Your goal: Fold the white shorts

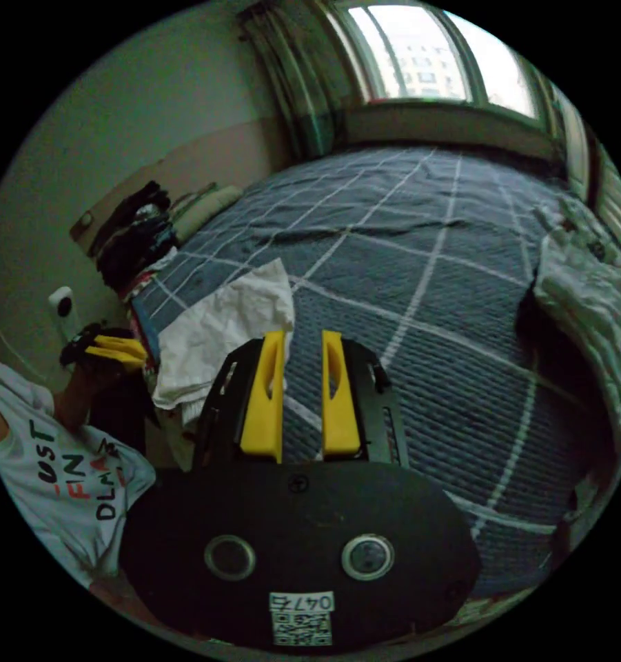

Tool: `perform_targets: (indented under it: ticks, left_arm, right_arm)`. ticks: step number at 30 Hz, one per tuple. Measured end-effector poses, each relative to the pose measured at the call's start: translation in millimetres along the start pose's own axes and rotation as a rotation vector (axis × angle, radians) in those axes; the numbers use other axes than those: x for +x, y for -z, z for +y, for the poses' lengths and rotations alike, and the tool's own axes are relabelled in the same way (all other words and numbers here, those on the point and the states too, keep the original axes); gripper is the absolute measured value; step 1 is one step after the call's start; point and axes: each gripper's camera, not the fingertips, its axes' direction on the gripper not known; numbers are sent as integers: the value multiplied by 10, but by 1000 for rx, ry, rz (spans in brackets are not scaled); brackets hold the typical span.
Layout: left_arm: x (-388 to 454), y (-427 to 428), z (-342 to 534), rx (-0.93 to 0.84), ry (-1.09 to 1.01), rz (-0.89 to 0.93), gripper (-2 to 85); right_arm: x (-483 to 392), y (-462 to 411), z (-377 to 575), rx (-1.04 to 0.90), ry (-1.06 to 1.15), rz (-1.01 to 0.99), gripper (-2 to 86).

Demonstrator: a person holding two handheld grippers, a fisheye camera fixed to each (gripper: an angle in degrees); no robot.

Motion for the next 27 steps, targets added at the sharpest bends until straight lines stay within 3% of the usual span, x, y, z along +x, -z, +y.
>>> perform_targets:
  ticks: [5,9,13,15,18,20,23,25,27]
  left_arm:
    - [-159,205,-322,64,-63,-205,-7]
    - [-573,-265,-379,-116,33,-266,-6]
    - [-862,-181,-195,-86,176,-218,-8]
    - [-941,0,-212,-41,214,-200,-8]
    - [-925,369,-480,87,123,-208,-7]
    - [-904,417,-730,74,41,-241,-4]
    - [-1014,80,-1054,-113,-30,-292,16]
    - [-1236,-373,-1078,-357,1,-267,33]
    - [-1372,-488,-1013,-391,47,-247,38]
  right_arm:
    - [-561,201,-76,107,206,-1,53]
    - [-1187,-214,-72,-4,433,116,91]
    - [-970,-494,133,-136,312,39,106]
    - [-882,-384,265,-56,240,-43,120]
    - [-1126,-143,238,13,246,-34,158]
    - [-1411,-49,221,58,301,-19,164]
    - [-1869,-243,260,-8,409,74,167]
    - [-2013,-485,331,-96,430,145,167]
    - [-2059,-742,440,-164,394,157,167]
